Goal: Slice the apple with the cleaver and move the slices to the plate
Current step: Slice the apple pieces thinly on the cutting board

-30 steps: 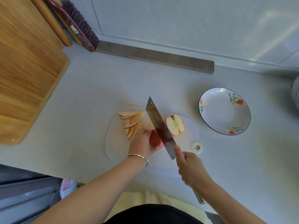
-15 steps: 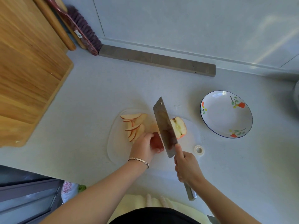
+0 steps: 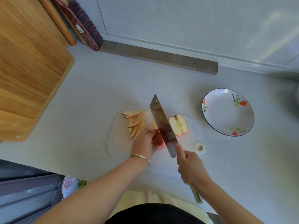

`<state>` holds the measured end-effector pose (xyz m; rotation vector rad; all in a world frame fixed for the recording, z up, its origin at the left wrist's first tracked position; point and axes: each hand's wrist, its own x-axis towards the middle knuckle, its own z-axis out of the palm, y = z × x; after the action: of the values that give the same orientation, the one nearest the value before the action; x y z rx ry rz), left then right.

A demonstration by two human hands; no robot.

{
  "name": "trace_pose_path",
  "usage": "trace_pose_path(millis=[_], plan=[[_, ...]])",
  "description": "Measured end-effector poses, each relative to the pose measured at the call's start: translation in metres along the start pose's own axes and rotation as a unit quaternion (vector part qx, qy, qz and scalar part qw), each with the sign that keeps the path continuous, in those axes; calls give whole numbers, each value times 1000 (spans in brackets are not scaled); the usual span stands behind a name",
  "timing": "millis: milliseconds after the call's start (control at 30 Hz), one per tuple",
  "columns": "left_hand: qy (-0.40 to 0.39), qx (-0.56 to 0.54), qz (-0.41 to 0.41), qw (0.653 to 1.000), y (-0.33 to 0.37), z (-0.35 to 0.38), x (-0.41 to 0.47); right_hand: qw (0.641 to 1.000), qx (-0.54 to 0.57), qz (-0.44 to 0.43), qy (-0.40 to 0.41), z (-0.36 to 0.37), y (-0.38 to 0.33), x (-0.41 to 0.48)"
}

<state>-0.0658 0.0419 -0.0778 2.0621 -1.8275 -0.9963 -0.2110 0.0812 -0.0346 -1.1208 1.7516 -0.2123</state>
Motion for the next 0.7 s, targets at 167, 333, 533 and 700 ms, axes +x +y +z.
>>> trace_pose_path(millis=[167, 333, 533, 700], plan=[[-8, 4, -2, 1000, 0, -1, 2, 1000, -13, 10, -7, 0, 8, -5], [1, -21, 0, 1000, 1, 0, 1, 1000, -20, 11, -1, 14, 10, 5], [-16, -29, 17, 999, 3, 1, 0, 999, 38, 26, 14, 19, 7, 11], [-32, -25, 9, 999, 2, 2, -1, 992, 115, 53, -10, 1, -3, 6]])
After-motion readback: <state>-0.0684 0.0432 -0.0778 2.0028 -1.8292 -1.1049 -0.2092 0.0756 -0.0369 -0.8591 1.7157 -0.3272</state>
